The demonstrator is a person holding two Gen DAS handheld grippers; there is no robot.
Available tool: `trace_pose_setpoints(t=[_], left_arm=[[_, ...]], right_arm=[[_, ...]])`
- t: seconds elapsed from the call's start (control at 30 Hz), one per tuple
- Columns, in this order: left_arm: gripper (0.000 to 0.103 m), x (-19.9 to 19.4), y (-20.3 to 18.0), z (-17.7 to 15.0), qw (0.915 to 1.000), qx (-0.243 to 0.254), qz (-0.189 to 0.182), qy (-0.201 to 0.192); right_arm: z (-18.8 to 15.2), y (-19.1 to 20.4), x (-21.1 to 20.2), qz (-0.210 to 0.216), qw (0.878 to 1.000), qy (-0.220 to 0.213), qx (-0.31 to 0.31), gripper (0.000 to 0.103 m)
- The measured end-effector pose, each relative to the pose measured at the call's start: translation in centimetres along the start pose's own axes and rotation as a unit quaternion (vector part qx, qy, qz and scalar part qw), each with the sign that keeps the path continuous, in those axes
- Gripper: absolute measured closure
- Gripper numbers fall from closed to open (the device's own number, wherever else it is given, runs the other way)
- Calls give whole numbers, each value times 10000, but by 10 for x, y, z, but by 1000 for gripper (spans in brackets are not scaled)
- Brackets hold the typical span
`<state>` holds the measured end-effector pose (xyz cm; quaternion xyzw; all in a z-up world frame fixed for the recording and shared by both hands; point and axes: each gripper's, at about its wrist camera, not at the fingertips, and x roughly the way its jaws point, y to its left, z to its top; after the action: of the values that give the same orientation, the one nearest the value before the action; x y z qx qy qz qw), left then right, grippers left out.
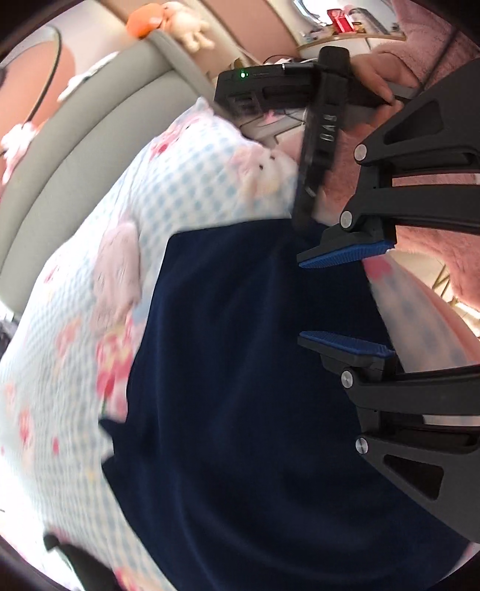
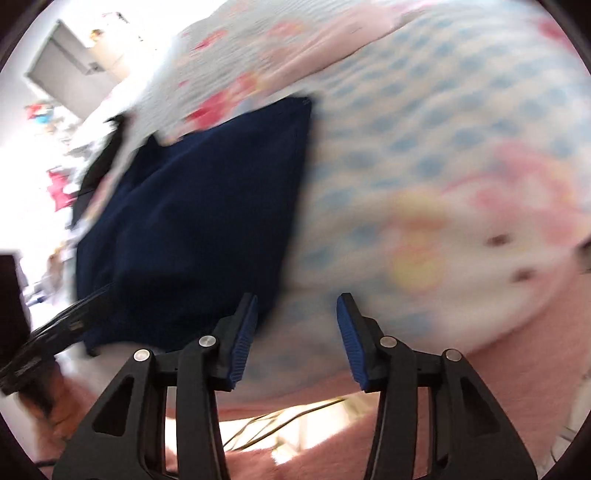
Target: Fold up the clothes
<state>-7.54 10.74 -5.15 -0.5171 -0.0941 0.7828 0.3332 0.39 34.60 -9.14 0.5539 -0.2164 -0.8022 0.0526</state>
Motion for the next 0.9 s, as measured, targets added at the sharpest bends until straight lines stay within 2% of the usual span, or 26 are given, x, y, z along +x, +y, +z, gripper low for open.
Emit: trace_pose_setpoints(t=[0.07, 0.13, 0.23, 0.3, 0.37, 0.5, 0.6, 0.67, 0.83, 0.9], left_arm=[[75, 13, -9, 2, 9993, 113, 282, 235], [75, 25, -18, 3, 9972, 210, 547, 458], [75, 26, -10, -4, 9972, 40, 548, 515], [75, 20, -3, -7, 9982, -142, 389, 433], [72, 6, 4, -9, 9991, -352, 108, 192], [61, -22, 8, -9, 9979, -455, -341, -324], [58, -27, -1, -7, 9977, -244, -539, -341], [53, -19, -8, -3, 9983, -73, -551, -182], [56, 4, -12, 6, 9971, -25, -762, -5], [72, 7, -14, 5, 9967, -57, -814, -17]], right_arm=[[-1, 4, 7, 344, 9994, 26, 45, 57], [2, 7, 8, 559, 9983, -152, -9, 57], [15, 22, 13, 952, 9949, -320, -7, 62], [22, 34, 14, 1145, 9923, -445, -129, 69], [27, 46, 12, 1233, 9903, -559, -303, 72], [28, 58, 8, 1467, 9863, -529, -535, 70], [28, 67, 13, 1526, 9858, -430, -553, 70], [28, 73, 16, 1565, 9854, -364, -565, 68], [28, 77, 20, 1472, 9868, -182, -654, 66], [28, 75, 19, 1423, 9874, -179, -667, 62]])
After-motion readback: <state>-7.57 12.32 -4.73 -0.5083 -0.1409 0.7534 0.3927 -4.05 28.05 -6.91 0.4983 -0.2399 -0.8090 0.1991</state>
